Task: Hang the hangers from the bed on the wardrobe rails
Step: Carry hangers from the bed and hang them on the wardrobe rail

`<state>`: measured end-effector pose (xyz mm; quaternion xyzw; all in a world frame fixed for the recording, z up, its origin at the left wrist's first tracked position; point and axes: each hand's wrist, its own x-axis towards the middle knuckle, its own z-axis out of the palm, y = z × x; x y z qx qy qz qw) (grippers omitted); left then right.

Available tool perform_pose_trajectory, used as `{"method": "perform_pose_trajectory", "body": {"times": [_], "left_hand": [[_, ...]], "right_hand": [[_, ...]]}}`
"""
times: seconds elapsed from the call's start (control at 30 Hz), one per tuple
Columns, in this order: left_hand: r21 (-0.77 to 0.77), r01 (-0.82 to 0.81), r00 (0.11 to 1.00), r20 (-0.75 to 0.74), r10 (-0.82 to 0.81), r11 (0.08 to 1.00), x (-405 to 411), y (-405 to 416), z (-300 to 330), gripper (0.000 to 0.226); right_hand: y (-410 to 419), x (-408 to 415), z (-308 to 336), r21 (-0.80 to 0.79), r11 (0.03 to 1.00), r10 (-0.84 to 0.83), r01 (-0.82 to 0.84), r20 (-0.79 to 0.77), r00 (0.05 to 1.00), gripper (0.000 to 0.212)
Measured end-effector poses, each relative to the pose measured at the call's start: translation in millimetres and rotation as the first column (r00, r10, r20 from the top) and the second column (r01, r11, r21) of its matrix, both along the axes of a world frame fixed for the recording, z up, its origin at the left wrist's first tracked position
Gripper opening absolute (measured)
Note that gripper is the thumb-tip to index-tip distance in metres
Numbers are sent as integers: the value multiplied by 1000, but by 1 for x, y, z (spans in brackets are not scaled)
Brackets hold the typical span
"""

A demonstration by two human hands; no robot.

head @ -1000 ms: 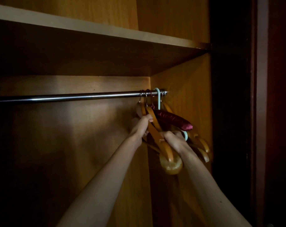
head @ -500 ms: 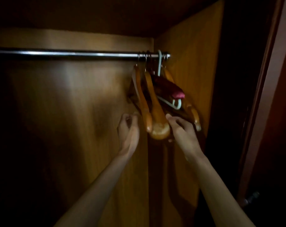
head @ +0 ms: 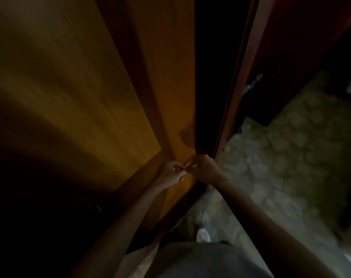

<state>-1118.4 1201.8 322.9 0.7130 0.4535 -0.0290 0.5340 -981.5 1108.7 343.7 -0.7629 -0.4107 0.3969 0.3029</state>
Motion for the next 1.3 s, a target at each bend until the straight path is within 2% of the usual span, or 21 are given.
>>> {"method": "perform_pose_trajectory", "body": {"times": [0.13, 0.2, 0.3, 0.5, 0.6, 0.7, 0.8, 0.87, 0.93, 1.07, 1.17, 1.3], "left_hand": [[-106, 155, 973, -154, -170, 982, 3, -14, -65, 12], [-139, 206, 945, -227, -234, 969, 2, -18, -93, 10], [-199, 245, 897, -325, -300, 949, -7, -30, -120, 16], [-329, 357, 785, -401, -472, 874, -29, -42, -167, 16], [-370, 407, 715, -440, -543, 835, -34, -43, -190, 16], [-411, 485, 611, -472, -635, 772, -29, -53, -207, 15], [-410, 570, 513, -501, -698, 713, -20, -73, -217, 14], [-403, 633, 446, -508, -737, 661, -11, -98, -220, 14], [-389, 710, 366, -508, -780, 587, -4, -126, -219, 14], [-411, 841, 124, -486, -865, 352, 7, -204, -213, 14], [-429, 885, -39, -450, -892, 178, 12, -263, -209, 15], [-356, 933, -210, -436, -875, -47, 15, -345, -204, 19]], "right_hand": [[-31, -12, -63, -237, 971, -32, 23, -34, 999, 17], [-45, -20, -94, -335, 939, -110, 80, -72, 991, 16], [-73, -36, -139, -476, 860, -233, 182, -50, 971, 17], [-124, -74, -168, -592, 731, -476, 340, -85, 875, 24], [-151, -95, -183, -643, 612, -649, 460, -77, 757, 26], [-187, -126, -199, -691, 438, -814, 575, -34, 580, 34], [-226, -165, -210, -704, 342, -892, 622, -34, 452, 24], [-255, -192, -215, -737, 204, -954, 645, -3, 298, 29], [-280, -223, -219, -742, 116, -987, 660, -9, 163, 25], [-325, -288, -213, -737, -99, -988, 669, -8, -155, 20], [-348, -336, -213, -763, -197, -941, 615, -28, -337, 19], [-375, -389, -222, -787, -320, -845, 528, -15, -534, 20]]}}
